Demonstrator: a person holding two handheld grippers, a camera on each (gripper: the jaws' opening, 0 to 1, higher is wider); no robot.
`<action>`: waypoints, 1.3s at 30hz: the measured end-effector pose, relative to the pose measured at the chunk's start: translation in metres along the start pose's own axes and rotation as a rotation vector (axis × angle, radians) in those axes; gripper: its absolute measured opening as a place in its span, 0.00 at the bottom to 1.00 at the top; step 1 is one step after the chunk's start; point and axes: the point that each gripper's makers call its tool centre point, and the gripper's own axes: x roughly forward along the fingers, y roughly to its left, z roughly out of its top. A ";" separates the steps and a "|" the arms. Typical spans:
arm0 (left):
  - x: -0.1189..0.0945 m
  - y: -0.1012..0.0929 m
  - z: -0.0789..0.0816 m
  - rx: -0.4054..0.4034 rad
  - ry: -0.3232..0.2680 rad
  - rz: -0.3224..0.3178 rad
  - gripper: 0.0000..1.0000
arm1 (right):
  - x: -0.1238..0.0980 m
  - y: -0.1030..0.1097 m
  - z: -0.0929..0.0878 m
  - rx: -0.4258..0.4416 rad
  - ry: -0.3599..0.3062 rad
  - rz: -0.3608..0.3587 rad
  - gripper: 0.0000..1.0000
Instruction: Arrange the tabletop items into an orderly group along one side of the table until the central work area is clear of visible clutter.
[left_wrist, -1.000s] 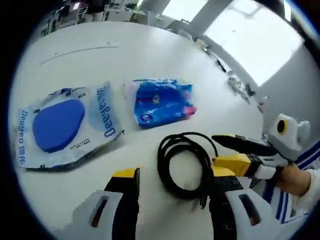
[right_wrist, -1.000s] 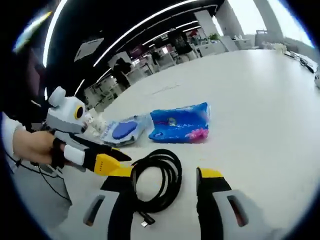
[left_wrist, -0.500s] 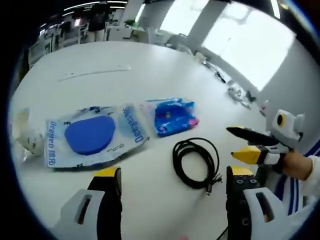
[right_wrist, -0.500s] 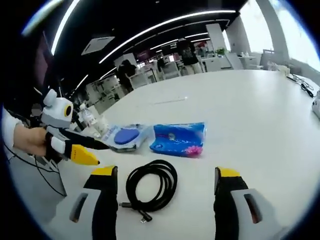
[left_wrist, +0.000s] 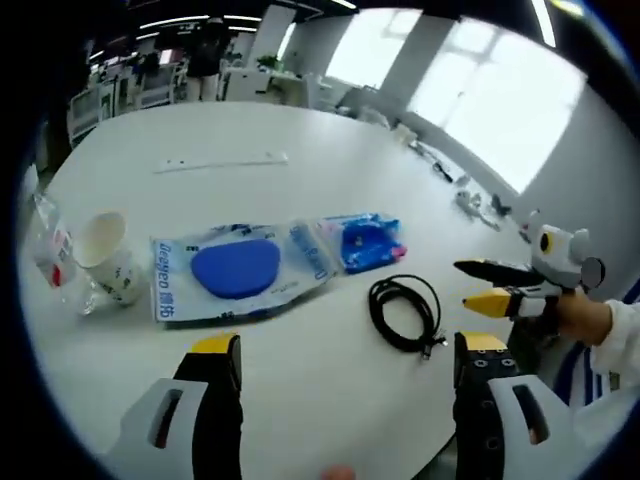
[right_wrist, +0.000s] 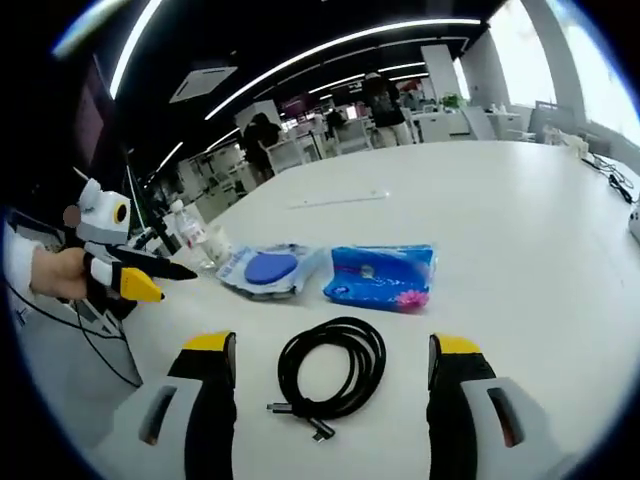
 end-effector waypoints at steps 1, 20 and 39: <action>-0.007 0.005 0.001 0.011 -0.008 0.003 0.85 | 0.000 0.000 0.000 -0.002 0.007 0.001 0.77; -0.107 0.087 -0.026 -0.053 -0.052 0.096 0.87 | -0.034 0.024 -0.023 0.017 0.038 0.002 0.77; -0.184 0.100 -0.063 -0.084 -0.073 0.087 0.97 | -0.075 0.036 -0.021 0.078 0.017 -0.054 0.81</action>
